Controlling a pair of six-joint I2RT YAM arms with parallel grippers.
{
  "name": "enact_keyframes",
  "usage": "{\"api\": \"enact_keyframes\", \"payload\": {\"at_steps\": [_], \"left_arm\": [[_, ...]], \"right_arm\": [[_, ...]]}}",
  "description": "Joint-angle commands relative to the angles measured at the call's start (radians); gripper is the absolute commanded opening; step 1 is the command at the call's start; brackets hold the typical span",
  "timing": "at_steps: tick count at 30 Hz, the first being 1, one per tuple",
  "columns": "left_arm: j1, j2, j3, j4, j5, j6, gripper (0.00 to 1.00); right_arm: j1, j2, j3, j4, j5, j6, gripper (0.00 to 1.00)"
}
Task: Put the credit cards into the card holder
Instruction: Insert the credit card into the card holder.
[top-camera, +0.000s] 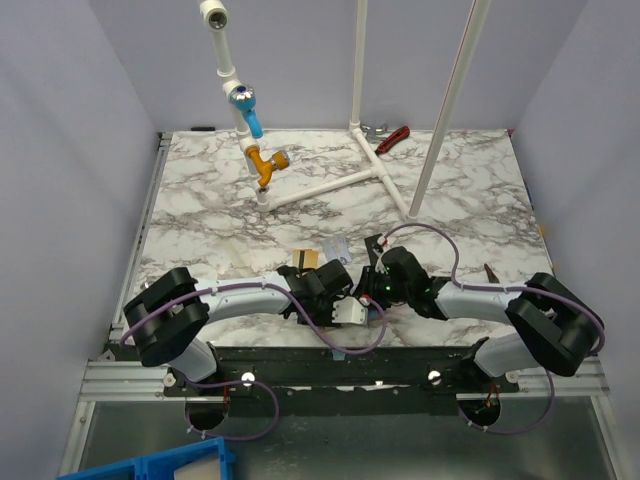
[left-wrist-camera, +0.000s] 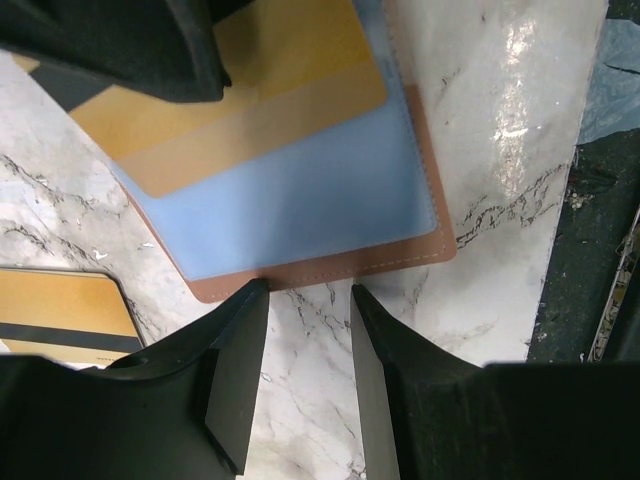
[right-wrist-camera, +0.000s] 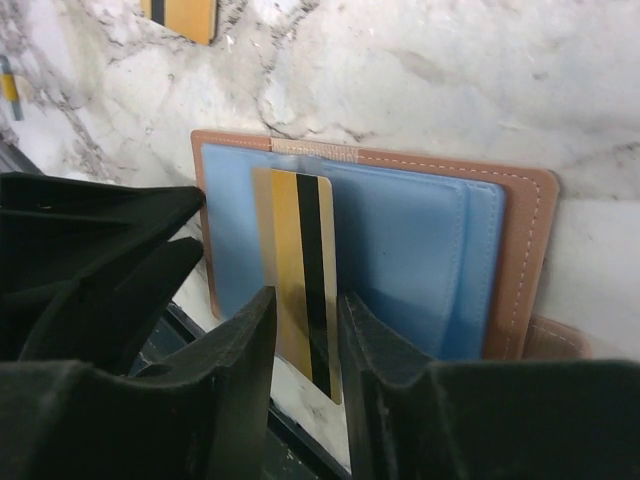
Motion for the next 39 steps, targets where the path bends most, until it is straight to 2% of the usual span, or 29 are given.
{"api": "enact_keyframes", "payload": {"at_steps": [1,12,21,24,30,39], "left_arm": [[0.014,-0.013,-0.030,0.047,0.031,0.004,0.40],[0.017,-0.021,0.003,0.065,0.037,0.008,0.40],[0.017,-0.011,0.000,0.139,0.057,0.018,0.40],[0.018,-0.005,-0.003,0.147,0.058,0.019,0.40],[0.022,-0.045,-0.060,0.166,0.054,0.017,0.40],[0.025,-0.080,-0.055,0.162,0.025,0.026,0.39]], "right_arm": [[0.006,-0.047,-0.002,-0.234,0.080,-0.048,0.37],[0.010,-0.048,0.020,-0.274,0.075,-0.057,0.44],[0.097,-0.024,0.062,-0.299,0.129,-0.044,0.50],[0.117,-0.022,0.099,-0.358,0.154,-0.047,0.55],[0.115,-0.103,0.102,-0.444,0.228,-0.043,0.57],[0.079,-0.092,0.139,-0.399,0.079,-0.049,0.56]]}}
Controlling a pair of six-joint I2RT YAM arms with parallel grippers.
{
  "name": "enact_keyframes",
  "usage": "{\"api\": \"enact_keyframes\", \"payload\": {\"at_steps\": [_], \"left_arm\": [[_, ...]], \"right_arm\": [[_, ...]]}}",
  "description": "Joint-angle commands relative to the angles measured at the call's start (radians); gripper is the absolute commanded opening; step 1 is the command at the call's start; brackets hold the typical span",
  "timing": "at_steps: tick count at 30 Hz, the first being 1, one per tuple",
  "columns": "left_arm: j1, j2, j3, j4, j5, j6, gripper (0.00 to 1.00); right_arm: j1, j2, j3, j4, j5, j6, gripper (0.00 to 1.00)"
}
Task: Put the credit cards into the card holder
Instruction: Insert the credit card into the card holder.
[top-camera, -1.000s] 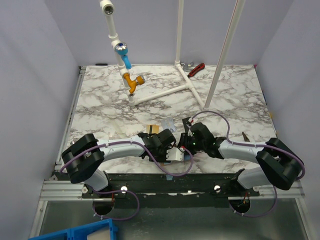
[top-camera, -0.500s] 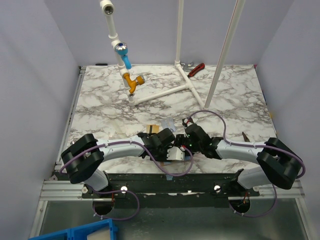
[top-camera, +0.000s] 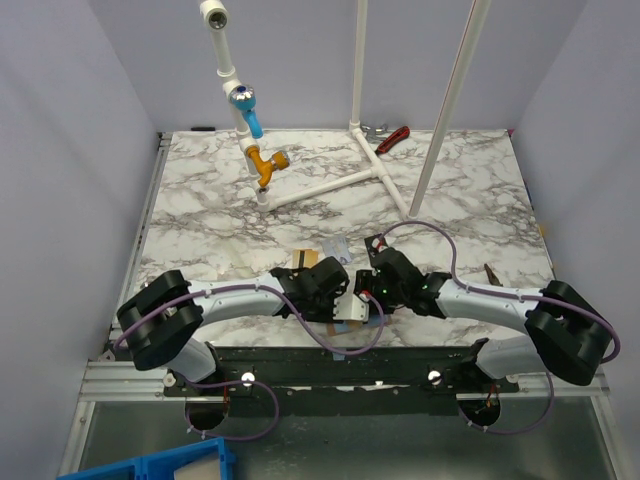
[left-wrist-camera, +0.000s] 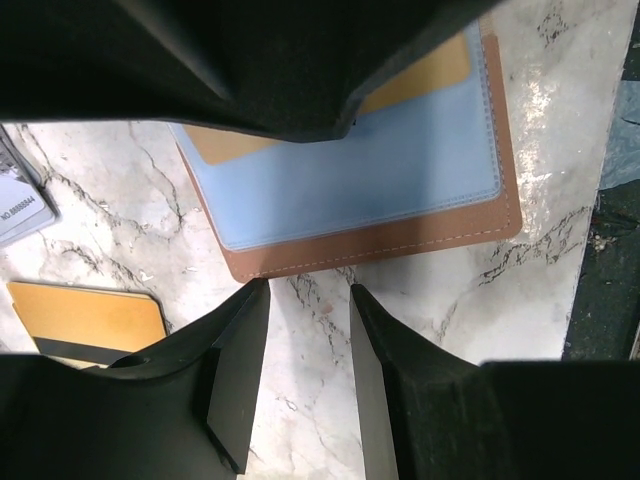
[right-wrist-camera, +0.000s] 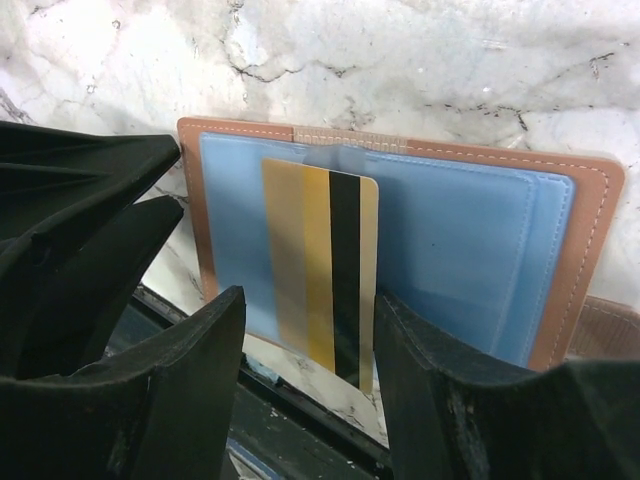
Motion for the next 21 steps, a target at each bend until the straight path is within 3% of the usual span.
{"api": "enact_keyframes", "payload": {"at_steps": [1,9,14,21], "left_arm": [[0.004,-0.048,0.005,0.007,-0.006,0.009,0.39],[0.004,-0.101,0.011,0.008,0.072,0.019,0.39],[0.005,-0.084,0.023,0.019,0.095,0.053,0.39],[0.002,-0.018,0.038,0.012,0.080,0.078,0.39]], "right_arm": [[-0.031,0.013,0.036,-0.046,-0.078,-0.020,0.56],[-0.041,-0.001,0.050,-0.124,-0.061,0.009,0.62],[-0.042,0.009,0.016,-0.073,-0.104,0.040,0.62],[-0.057,-0.033,0.045,-0.127,-0.073,0.028,0.57]]}}
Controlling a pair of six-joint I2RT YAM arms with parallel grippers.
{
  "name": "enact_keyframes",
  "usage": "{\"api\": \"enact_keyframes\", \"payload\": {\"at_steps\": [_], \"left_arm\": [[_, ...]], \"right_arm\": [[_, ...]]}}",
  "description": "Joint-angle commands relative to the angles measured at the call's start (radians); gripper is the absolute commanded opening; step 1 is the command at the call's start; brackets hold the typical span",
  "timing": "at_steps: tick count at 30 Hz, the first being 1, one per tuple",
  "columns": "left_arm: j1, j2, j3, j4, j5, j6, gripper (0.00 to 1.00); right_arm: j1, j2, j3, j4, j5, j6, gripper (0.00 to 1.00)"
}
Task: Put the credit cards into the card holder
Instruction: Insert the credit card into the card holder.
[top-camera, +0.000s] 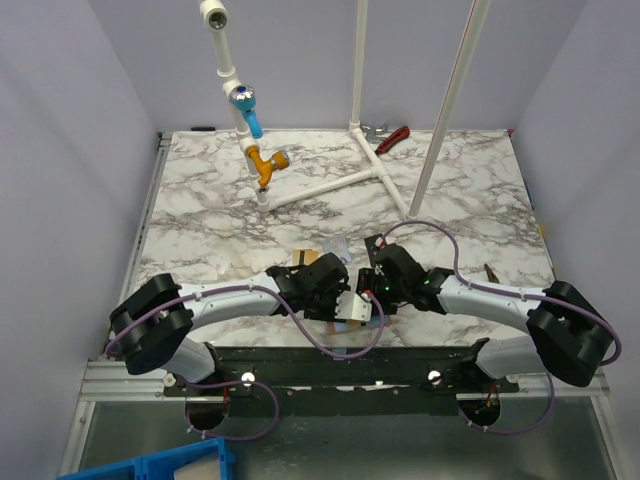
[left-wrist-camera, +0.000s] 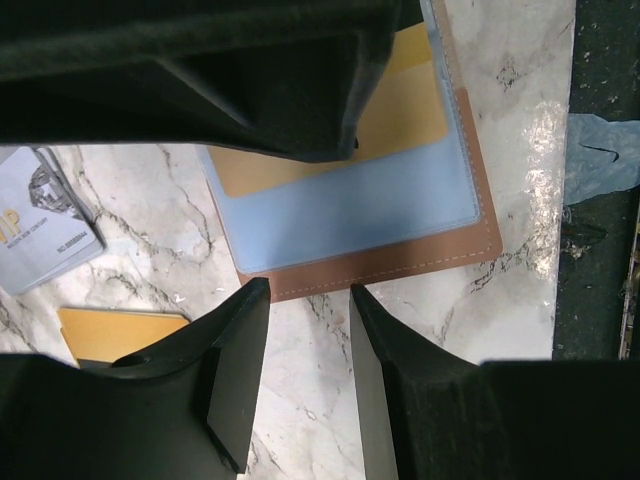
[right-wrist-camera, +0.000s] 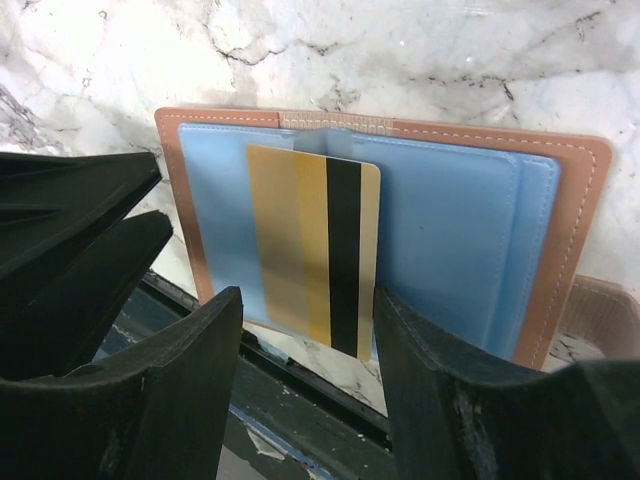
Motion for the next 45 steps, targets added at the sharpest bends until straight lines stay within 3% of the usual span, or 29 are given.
{"api": "enact_keyframes", "payload": {"at_steps": [1,11,20,25,45], "left_arm": [[0.001,0.059,0.027,0.012,0.013,0.027,0.39],[0.001,0.072,0.008,0.036,-0.010,0.003,0.39],[0.001,0.068,-0.014,0.040,-0.030,-0.001,0.39],[0.001,0.076,-0.006,0.040,-0.037,-0.003,0.39],[0.000,0.080,-0.008,0.049,-0.044,-0.009,0.39]], "right_arm": [[-0.018,-0.041,0.018,-0.059,0.001,-0.005,0.56],[-0.042,0.029,0.024,-0.006,-0.007,-0.019,0.32],[-0.101,-0.012,0.004,-0.014,-0.014,-0.034,0.20],[-0.107,0.024,-0.017,0.025,-0.013,-0.012,0.01],[-0.080,0.103,-0.030,0.167,-0.157,0.033,0.01]]}}
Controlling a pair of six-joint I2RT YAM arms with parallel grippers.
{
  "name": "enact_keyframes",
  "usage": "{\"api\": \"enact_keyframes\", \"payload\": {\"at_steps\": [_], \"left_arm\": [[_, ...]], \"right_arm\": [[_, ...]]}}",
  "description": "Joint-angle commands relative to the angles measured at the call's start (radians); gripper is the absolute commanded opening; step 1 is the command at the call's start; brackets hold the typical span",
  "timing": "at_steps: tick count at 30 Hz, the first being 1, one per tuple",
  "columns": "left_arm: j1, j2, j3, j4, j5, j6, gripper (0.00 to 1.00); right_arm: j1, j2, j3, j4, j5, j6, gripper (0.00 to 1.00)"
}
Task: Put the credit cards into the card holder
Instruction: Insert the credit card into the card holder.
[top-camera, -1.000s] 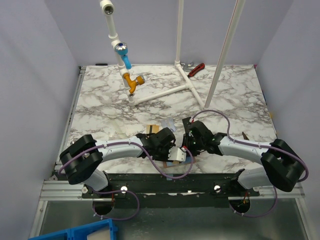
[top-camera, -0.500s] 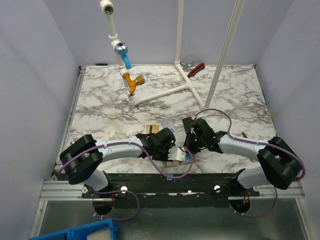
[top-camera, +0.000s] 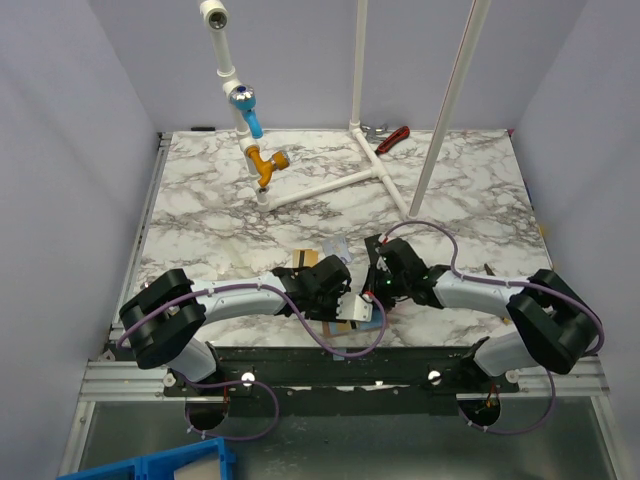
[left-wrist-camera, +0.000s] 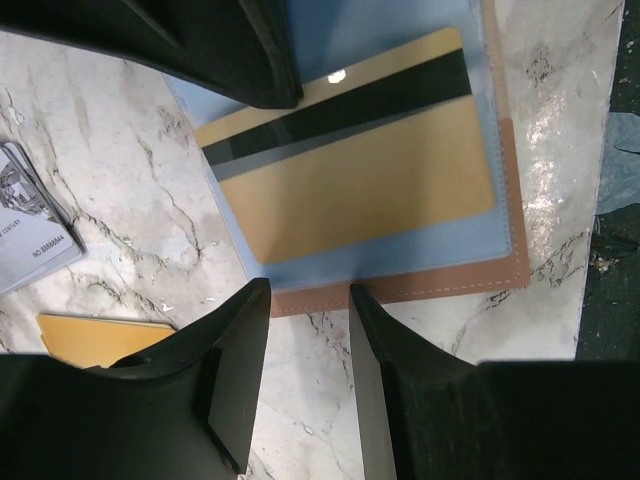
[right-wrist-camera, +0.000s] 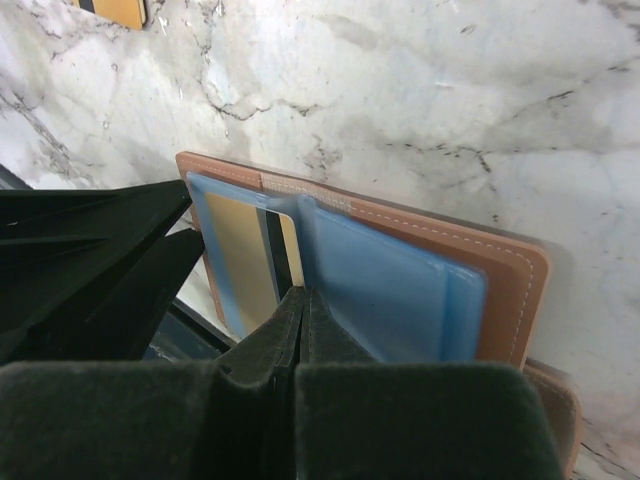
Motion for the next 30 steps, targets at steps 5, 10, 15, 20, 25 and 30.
{"api": "enact_keyframes", "payload": {"at_steps": [5,10,15,20,25,30], "left_arm": [[0.000,-0.001,-0.008,0.012,-0.018,-0.006,0.38],[-0.001,-0.008,-0.017,0.011,-0.018,-0.005,0.38],[0.000,-0.012,-0.028,0.014,-0.016,-0.012,0.38],[-0.002,-0.017,-0.035,0.014,-0.012,-0.020,0.38],[-0.005,-0.012,-0.036,0.012,-0.007,-0.026,0.38],[-0.009,-0.013,-0.040,0.013,-0.009,-0.028,0.37]], "right_arm": [[0.016,-0.015,0.011,-0.040,0.011,0.009,0.01],[0.017,-0.036,0.019,-0.131,0.057,-0.041,0.10],[0.017,-0.041,-0.009,-0.093,0.009,-0.038,0.08],[0.054,-0.024,-0.006,-0.066,0.005,-0.023,0.01],[0.108,-0.008,0.019,-0.073,0.012,-0.015,0.01],[0.133,0.007,0.038,-0.080,0.016,-0.011,0.01]]}}
